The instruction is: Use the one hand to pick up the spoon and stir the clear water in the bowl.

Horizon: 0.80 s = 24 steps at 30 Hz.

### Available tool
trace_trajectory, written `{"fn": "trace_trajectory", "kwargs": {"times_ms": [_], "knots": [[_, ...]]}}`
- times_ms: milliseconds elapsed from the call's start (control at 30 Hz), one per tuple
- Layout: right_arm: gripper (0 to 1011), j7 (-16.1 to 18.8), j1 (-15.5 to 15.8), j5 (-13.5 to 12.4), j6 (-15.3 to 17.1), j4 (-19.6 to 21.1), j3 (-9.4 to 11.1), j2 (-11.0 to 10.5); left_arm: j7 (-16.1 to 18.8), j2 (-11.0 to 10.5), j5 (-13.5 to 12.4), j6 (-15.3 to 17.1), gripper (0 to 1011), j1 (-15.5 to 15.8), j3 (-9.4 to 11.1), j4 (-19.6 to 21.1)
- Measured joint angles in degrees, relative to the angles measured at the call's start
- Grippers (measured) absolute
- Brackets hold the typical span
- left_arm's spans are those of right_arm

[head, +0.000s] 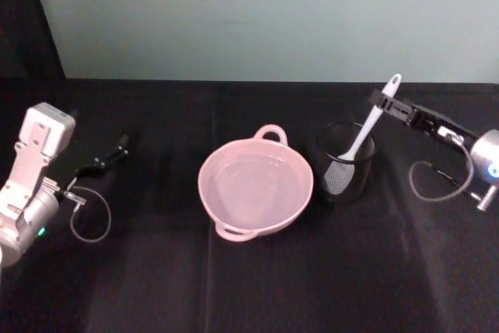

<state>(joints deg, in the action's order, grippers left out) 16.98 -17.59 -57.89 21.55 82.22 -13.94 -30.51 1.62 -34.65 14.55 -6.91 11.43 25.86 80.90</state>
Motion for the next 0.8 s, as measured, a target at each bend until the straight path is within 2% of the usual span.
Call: {"fn": "trace_trajectory", "kwargs": {"times_ms": [200, 400, 800], "knots": [[1004, 1.1, -2.9, 1.7, -2.1, -3.3, -2.5, 0.3, 0.0, 0.0, 0.0, 0.0, 1011, 0.0, 0.0, 0.0], [1004, 1.8, -4.4, 2.0, -3.1, -5.3, -4.1, 0.5, 0.0, 0.0, 0.0, 0.0, 1011, 0.0, 0.0, 0.0], [1004, 2.0, -4.5, 1.7, -3.2, -5.6, -4.2, 0.6, 0.0, 0.0, 0.0, 0.0, 1011, 0.0, 0.0, 0.0]]}}
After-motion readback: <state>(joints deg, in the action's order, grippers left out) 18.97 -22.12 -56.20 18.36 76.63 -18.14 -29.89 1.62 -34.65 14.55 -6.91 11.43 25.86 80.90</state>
